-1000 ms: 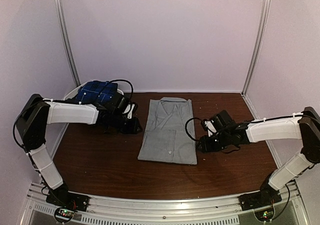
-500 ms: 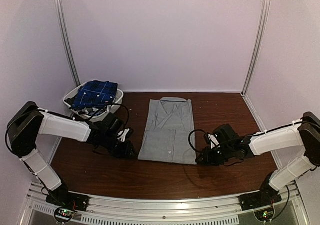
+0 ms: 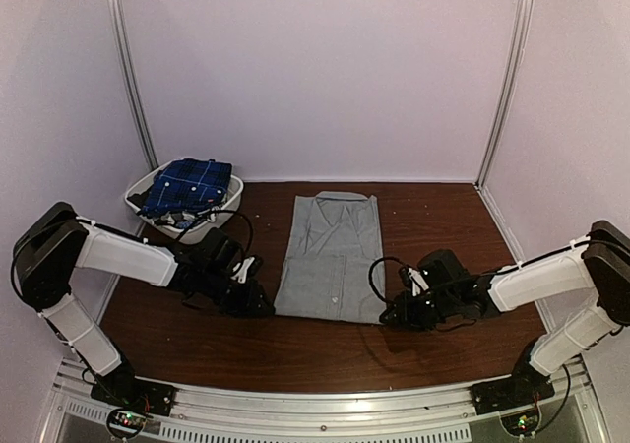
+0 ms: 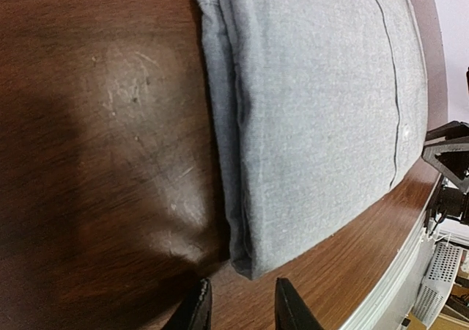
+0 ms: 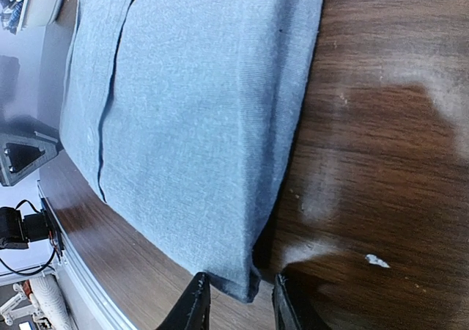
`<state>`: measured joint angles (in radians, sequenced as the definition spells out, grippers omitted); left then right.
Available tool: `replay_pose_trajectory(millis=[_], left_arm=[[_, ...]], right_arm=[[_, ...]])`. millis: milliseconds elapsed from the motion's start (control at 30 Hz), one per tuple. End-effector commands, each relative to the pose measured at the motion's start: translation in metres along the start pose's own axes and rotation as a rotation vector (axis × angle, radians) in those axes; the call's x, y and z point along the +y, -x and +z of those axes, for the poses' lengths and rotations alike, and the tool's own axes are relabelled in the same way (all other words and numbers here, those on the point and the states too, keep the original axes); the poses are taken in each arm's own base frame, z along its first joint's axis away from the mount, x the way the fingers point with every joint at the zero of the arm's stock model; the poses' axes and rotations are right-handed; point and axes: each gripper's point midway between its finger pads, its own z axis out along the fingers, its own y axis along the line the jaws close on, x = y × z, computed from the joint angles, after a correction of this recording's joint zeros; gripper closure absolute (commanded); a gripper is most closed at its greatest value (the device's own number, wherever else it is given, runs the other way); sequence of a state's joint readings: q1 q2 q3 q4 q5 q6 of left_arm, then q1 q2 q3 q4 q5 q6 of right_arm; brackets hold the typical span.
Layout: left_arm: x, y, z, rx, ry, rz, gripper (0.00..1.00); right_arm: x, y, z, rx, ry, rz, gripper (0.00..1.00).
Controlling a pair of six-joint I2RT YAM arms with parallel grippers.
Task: Fold and stack the long sleeve shirts
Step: Pick up the 2/3-rectangle-folded shirt from the center of the board.
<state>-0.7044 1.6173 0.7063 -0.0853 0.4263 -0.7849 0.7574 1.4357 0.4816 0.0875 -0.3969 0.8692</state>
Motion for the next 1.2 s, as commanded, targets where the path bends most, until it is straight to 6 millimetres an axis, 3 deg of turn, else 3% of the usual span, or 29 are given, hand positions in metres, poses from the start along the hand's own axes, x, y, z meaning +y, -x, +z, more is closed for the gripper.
replay_pose_trajectory(millis=[0,400,767,1033,1167], left_arm=[[-0.011,0.007,0.002,-0.034,-0.044,0.012,0.69],[-0.013,0.008,0.011,-0.035,-0.058,0.009,0.73],[-0.014,0.002,0.016,-0.022,-0.068,-0.004,0.85],[-0.019,0.000,0.015,-0.017,-0.084,-0.013,1.00],[-0.022,-0.003,0.012,-0.017,-0.081,-0.003,1.00]], right_arm=[[-0.003,-0.008,0.006,0.019,0.001,0.023,0.69],[-0.005,-0.010,0.008,0.009,0.019,0.052,0.73],[0.000,-0.005,0.008,-0.010,0.036,0.053,0.77],[0.004,-0.001,0.006,-0.020,0.043,0.044,0.98],[0.004,-0.003,0.001,-0.024,0.044,0.033,1.00]])
